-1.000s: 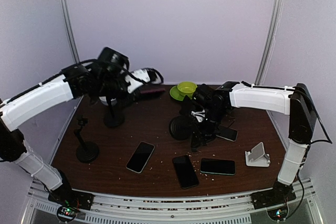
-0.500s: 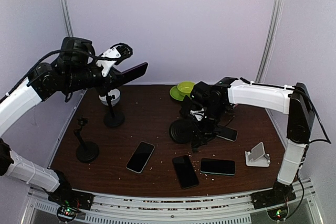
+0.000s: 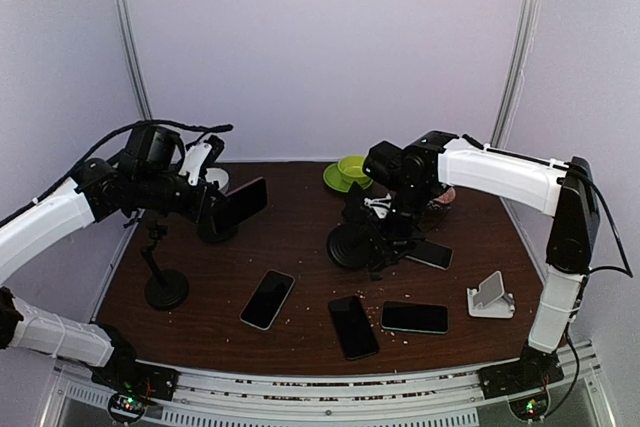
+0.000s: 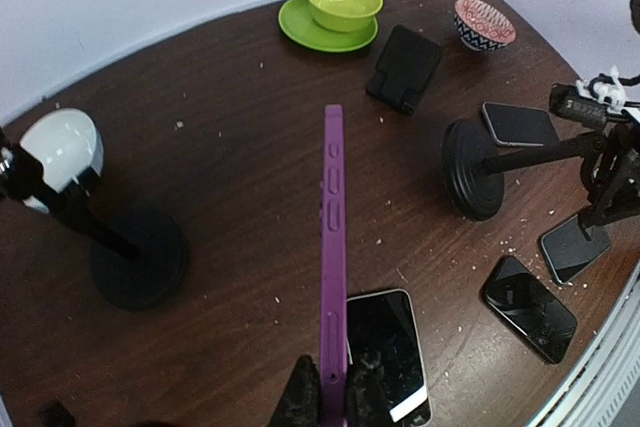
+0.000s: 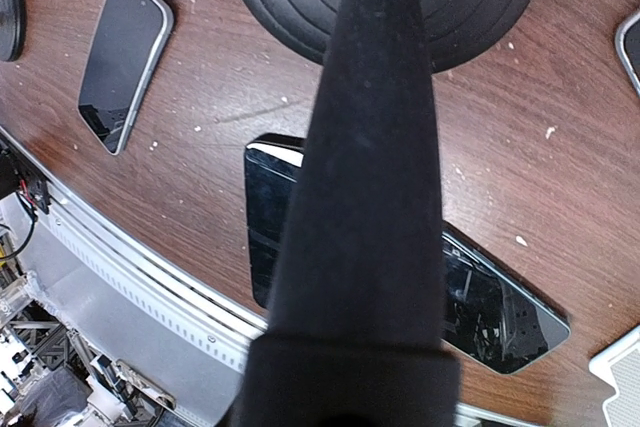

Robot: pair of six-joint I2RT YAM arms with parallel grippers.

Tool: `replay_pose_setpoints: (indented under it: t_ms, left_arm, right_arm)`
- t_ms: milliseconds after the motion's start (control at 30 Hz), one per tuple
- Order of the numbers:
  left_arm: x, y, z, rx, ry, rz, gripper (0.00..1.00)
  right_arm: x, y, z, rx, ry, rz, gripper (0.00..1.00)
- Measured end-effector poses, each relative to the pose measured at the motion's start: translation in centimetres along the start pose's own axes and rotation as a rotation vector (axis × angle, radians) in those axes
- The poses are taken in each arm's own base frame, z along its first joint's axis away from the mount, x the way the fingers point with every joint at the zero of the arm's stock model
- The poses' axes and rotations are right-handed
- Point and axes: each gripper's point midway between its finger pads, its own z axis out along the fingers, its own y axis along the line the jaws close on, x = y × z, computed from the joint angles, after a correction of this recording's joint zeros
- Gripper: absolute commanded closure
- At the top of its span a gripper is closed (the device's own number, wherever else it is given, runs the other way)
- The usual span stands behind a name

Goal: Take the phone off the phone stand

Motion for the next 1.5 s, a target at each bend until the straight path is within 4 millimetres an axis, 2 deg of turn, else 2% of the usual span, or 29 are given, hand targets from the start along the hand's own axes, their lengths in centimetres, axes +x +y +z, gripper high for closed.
replay_pose_setpoints:
  t_ms: [167, 467, 633, 933, 1167, 1500]
  left_arm:
    - [3.5, 0.7, 1.4, -0.009, 0.058, -0.169, 1.0]
    - [9.0, 3.8, 3.1, -0.07, 0.107, -0.418, 1.0]
    - [11.9, 4.6, 4.2, -0.068, 0.145, -0.526, 1.0]
    - [14.5, 5.3, 6.0, -0.02, 0.139, -0.682, 1.0]
    - [14.1, 5.2, 7.2, 0.04, 0.121, -0.731, 1.0]
    - [14.3, 4.1, 8.2, 0.117, 0.157, -0.748, 0.84]
  right_arm:
    - [0.6, -0.6, -0.1, 0.03, 0.016, 0.009, 1.0]
    - [1.2, -1.4, -0.2, 0.077, 0.036, 0.004, 1.0]
    - [1.4, -1.6, -0.2, 0.088, 0.042, -0.001, 1.0]
    - [1.2, -1.1, -1.7, 0.115, 0.024, -0.029, 1.0]
    - [0.7, -1.1, -1.8, 0.144, 0.036, -0.037, 1.0]
    - [0.5, -1.5, -1.2, 0.191, 0.097, -0.019, 1.0]
